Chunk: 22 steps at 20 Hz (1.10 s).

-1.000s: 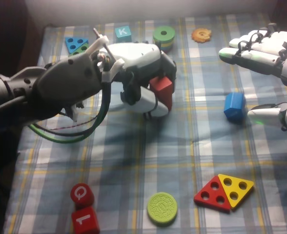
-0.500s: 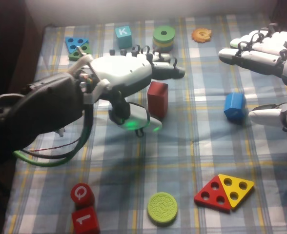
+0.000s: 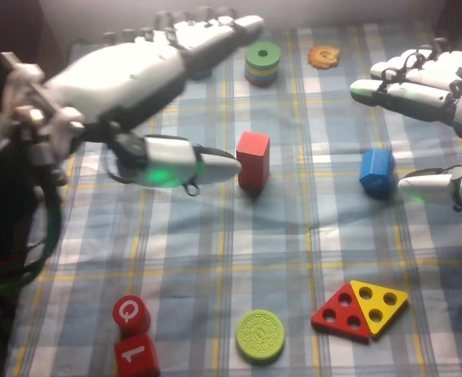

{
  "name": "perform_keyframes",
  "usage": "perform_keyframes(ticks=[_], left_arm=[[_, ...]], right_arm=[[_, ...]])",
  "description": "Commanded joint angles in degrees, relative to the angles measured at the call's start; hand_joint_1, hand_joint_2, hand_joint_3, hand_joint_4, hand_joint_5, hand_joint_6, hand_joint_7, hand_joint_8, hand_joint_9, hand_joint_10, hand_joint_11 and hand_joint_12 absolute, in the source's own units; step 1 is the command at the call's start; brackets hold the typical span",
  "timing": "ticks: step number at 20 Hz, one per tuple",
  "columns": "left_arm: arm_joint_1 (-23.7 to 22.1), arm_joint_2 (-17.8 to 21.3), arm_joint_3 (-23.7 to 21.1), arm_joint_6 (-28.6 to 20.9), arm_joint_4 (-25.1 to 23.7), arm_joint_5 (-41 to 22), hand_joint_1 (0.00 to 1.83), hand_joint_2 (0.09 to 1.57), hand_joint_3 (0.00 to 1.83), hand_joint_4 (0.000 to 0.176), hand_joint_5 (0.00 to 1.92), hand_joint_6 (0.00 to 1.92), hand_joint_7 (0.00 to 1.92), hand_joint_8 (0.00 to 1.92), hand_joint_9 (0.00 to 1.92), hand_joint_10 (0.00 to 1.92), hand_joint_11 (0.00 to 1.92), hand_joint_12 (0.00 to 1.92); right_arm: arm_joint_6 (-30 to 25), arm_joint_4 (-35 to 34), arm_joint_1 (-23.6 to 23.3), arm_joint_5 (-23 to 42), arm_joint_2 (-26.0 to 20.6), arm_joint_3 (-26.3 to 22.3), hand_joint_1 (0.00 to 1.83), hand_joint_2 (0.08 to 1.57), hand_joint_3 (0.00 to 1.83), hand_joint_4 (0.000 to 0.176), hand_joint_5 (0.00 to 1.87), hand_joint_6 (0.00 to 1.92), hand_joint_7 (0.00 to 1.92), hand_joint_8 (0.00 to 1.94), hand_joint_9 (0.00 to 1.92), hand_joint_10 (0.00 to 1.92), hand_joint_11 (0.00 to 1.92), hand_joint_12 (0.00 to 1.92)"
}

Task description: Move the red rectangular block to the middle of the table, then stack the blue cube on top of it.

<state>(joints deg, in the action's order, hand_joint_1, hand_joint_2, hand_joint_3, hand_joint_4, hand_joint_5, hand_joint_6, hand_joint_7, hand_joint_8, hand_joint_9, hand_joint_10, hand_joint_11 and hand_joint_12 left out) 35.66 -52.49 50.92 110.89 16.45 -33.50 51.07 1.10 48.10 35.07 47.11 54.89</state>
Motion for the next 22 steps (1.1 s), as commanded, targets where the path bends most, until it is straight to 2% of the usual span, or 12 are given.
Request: perform_keyframes(ticks=[1, 3, 4, 5, 6, 8, 11, 14, 16, 19, 20, 22], left_arm=[[0.01, 1.25, -0.26, -3.91, -1.96, -10.65, 0.78, 1.12, 0.02, 0.053, 0.00, 0.00, 0.00, 0.00, 0.00, 0.00, 0.00, 0.00], [1.87, 3.24, -0.90, -11.02, -3.80, -14.74, 0.60, 1.29, 0.04, 0.064, 0.00, 0.00, 0.00, 0.00, 0.00, 0.00, 0.00, 0.00], [2.79, 3.93, -1.06, -14.38, -4.51, -17.15, 0.68, 1.33, 0.04, 0.065, 0.00, 0.00, 0.00, 0.00, 0.00, 0.00, 0.00, 0.00], [3.57, 4.33, -1.14, -16.83, -4.94, -19.03, 0.75, 1.33, 0.03, 0.039, 0.00, 0.00, 0.00, 0.00, 0.00, 0.00, 0.00, 0.00], [4.63, 4.79, -1.29, -19.30, -5.11, -21.38, 0.74, 1.33, 0.02, 0.021, 0.00, 0.00, 0.00, 0.00, 0.00, 0.00, 0.00, 0.00], [5.48, 5.16, -1.58, -20.15, -5.07, -23.07, 0.69, 1.35, 0.02, 0.017, 0.00, 0.00, 0.00, 0.00, 0.00, 0.00, 0.00, 0.00], [6.26, 5.50, -1.99, -20.48, -4.78, -24.33, 0.68, 1.35, 0.02, 0.030, 0.00, 0.00, 0.00, 0.00, 0.00, 0.00, 0.00, 0.00], [6.73, 5.52, -2.08, -20.59, -4.24, -24.83, 0.63, 1.36, 0.02, 0.045, 0.00, 0.00, 0.00, 0.00, 0.00, 0.00, 0.00, 0.00], [7.30, 5.70, -2.28, -20.79, -3.74, -25.64, 0.62, 1.37, 0.02, 0.042, 0.00, 0.00, 0.00, 0.00, 0.00, 0.00, 0.00, 0.00], [8.02, 5.77, -2.41, -21.09, -3.28, -26.43, 0.67, 1.38, 0.02, 0.019, 0.00, 0.00, 0.00, 0.00, 0.00, 0.00, 0.00, 0.00], [8.19, 5.77, -2.42, -21.30, -3.25, -26.49, 0.67, 1.38, 0.01, 0.025, 0.00, 0.00, 0.00, 0.00, 0.00, 0.00, 0.00, 0.00], [8.49, 5.77, -2.42, -21.65, -3.05, -26.84, 0.71, 1.37, 0.01, 0.027, 0.00, 0.00, 0.00, 0.00, 0.00, 0.00, 0.00, 0.00]], right_arm=[[-0.44, -0.63, -0.36, 6.76, 0.55, 0.24, 0.41, 1.19, 0.00, 0.048, 0.00, 0.00, 0.00, 0.00, 0.00, 0.00, 0.02, 0.01], [-0.47, -1.18, -0.29, 6.26, 1.79, 1.10, 0.50, 1.19, 0.00, 0.000, 0.00, 0.00, 0.04, 0.02, 0.04, 0.02, 0.04, 0.03], [-0.47, -1.76, -0.25, 5.89, 2.69, 1.76, 0.56, 1.14, 0.03, 0.000, 0.06, 0.02, 0.14, 0.00, 0.08, 0.15, 0.01, 0.66], [-0.47, -2.27, -0.16, 5.65, 3.43, 2.30, 0.59, 1.15, 0.01, 0.000, 0.12, 0.07, 0.21, 0.01, 0.08, 0.31, 0.00, 1.04], [-0.47, -3.29, 0.14, 5.36, 4.68, 3.26, 0.62, 1.15, 0.00, 0.000, 0.18, 0.11, 0.27, 0.02, 0.09, 0.40, 0.00, 1.15], [-0.43, -4.67, 0.69, 5.01, 5.91, 4.30, 0.63, 1.14, 0.00, 0.000, 0.24, 0.18, 0.42, 0.11, 0.09, 0.87, 0.00, 1.52], [0.71, -7.17, 1.52, 4.46, 7.19, 5.30, 0.65, 1.14, 0.00, 0.000, 0.20, 0.45, 0.16, 1.14, 0.06, 1.43, 0.00, 1.90], [0.96, -8.52, 2.09, 4.29, 7.93, 5.95, 0.66, 1.15, 0.00, 0.000, 0.14, 0.64, 0.17, 1.08, 0.06, 1.39, 0.00, 1.83], [0.96, -9.64, 2.31, 4.29, 8.57, 6.59, 0.66, 1.17, 0.00, 0.000, 0.17, 0.61, 0.19, 1.02, 0.06, 1.44, 0.00, 1.87], [1.14, -10.56, 2.34, 4.29, 9.51, 7.30, 0.65, 1.18, 0.00, 0.000, 0.23, 0.46, 0.30, 0.66, 0.10, 1.21, 0.00, 1.72], [1.22, -10.76, 2.34, 4.29, 9.80, 7.48, 0.66, 1.18, 0.00, 0.000, 0.25, 0.42, 0.34, 0.58, 0.12, 1.16, 0.00, 1.67], [1.26, -10.81, 2.34, 4.08, 10.13, 7.78, 0.64, 1.22, 0.00, 0.000, 0.26, 0.44, 0.37, 0.62, 0.12, 1.31, 0.00, 1.79]])
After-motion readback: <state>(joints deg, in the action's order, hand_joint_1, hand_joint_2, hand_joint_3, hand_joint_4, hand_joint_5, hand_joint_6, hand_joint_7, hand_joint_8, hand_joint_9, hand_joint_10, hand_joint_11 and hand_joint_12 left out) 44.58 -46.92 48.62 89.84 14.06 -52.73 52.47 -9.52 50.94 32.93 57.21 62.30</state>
